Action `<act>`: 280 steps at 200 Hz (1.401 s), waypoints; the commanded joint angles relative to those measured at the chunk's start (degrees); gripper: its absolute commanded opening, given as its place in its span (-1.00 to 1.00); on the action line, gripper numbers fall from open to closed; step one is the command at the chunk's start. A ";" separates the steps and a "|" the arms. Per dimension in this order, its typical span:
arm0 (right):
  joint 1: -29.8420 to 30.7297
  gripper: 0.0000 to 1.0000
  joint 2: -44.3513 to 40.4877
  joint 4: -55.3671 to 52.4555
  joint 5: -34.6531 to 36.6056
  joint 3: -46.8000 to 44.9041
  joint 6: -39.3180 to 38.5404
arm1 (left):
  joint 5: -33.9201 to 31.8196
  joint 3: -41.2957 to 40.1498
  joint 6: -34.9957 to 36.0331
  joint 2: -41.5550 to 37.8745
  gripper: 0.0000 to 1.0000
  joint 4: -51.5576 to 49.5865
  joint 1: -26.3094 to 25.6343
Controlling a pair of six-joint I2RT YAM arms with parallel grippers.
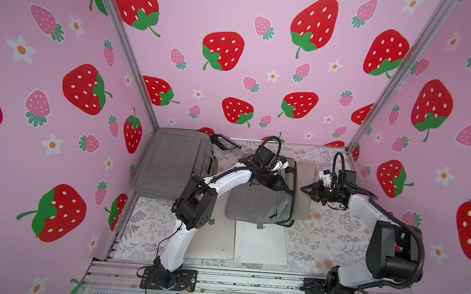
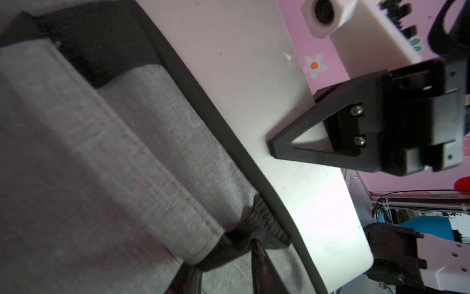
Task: Open the zippered laptop bag and take out the laptop
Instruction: Take out the laptop from the zippered laptop bag.
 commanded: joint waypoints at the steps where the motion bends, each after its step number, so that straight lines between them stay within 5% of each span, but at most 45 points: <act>1: -1.39 -1.00 0.41 -1.52 0.92 -0.19 -6.91 | -3.95 -3.95 0.34 -6.14 -0.18 -2.73 3.43; 33: -2.62 -1.00 -0.33 -4.33 0.86 0.22 -9.12 | -13.12 -12.22 0.69 -11.69 0.05 -5.00 9.91; 73: -2.70 -1.00 0.05 -6.05 0.23 1.12 -10.70 | -16.82 -18.43 1.08 -13.45 0.19 -4.28 17.18; 109: -2.63 -1.00 0.40 -6.64 0.43 1.50 -11.27 | -16.73 -20.08 0.33 -9.48 0.23 -1.58 19.49; 162: -2.71 -1.00 1.19 -6.03 0.49 0.36 -11.18 | -8.42 -20.03 -3.25 -3.01 0.22 4.42 19.87; 182: -2.70 -1.00 2.10 -5.11 0.60 -0.08 -10.93 | -4.89 -19.51 -4.33 -1.81 0.03 5.94 19.77; 229: -2.70 -1.00 4.58 -3.32 1.50 -0.79 -10.47 | -1.61 -17.22 -4.20 -4.41 -1.00 3.77 19.33; 280: -2.71 -1.00 4.25 -6.10 1.37 0.76 -12.12 | -4.43 -13.81 -2.03 -11.40 -1.00 -1.83 20.22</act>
